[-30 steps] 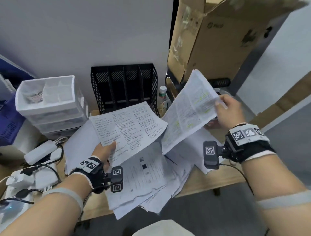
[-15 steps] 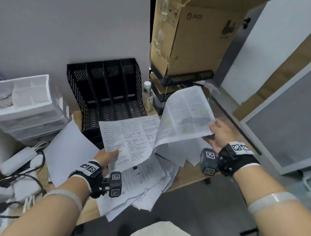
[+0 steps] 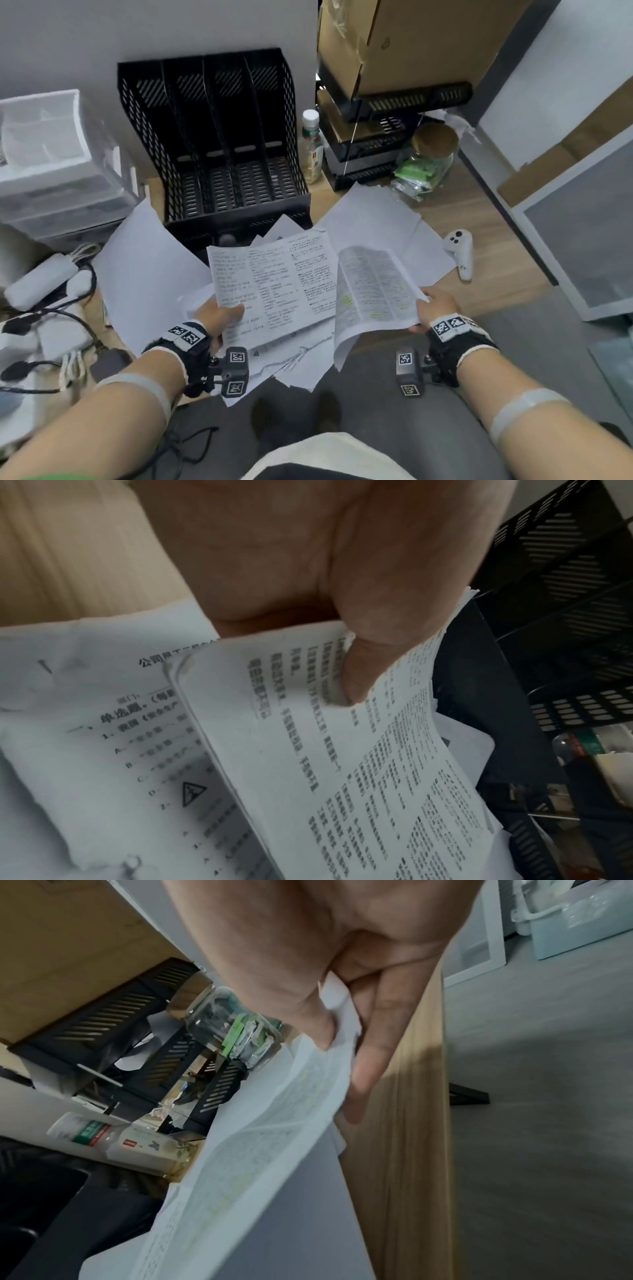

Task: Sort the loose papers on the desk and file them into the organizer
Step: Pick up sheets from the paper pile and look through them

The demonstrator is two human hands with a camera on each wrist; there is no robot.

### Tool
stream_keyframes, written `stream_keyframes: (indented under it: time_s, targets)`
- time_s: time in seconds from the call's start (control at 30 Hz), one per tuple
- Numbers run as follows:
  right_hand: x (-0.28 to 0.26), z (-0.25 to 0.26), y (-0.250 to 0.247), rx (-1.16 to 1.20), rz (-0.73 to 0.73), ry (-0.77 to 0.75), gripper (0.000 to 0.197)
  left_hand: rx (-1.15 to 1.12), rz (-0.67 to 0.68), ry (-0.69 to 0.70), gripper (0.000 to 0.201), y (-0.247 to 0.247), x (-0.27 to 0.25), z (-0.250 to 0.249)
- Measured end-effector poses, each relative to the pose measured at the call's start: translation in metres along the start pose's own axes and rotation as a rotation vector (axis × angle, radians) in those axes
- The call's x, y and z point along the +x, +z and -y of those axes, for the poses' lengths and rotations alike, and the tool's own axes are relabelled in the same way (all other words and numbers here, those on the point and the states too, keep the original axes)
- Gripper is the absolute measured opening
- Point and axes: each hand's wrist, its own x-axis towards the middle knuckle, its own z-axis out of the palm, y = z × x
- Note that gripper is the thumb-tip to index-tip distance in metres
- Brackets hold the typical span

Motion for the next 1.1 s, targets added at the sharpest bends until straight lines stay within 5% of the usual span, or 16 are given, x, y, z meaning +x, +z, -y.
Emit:
stream_keyframes:
  time_s: [0.33,0.53,0.73,0.87,1.1]
  targets:
    - [0.010,0.022,-0.003,0.255,0.100,-0.012,0.027,0.052,0.023,-0.028,0.027,0.010,0.002,-0.012]
    - [0.012,0.060,-0.016,0.781,0.418,-0.128,0.029,0.023,0.005,-0.076,0.027,0.016,0.001,-0.025]
    - [0.024,0.040,-0.004,0.455,0.091,-0.138,0.028,-0.039,0.032,-0.110,0.028,0.017,0.000,-0.027]
    - [0.017,0.022,0.013,0.368,0.015,-0.152,0.030,-0.098,0.032,-0.118,0.020,0.014,0.000,-0.023]
    - [0.016,0.008,0.031,0.305,0.070,-0.101,0.028,-0.099,0.057,-0.033,0.037,0.012,0.003,-0.016]
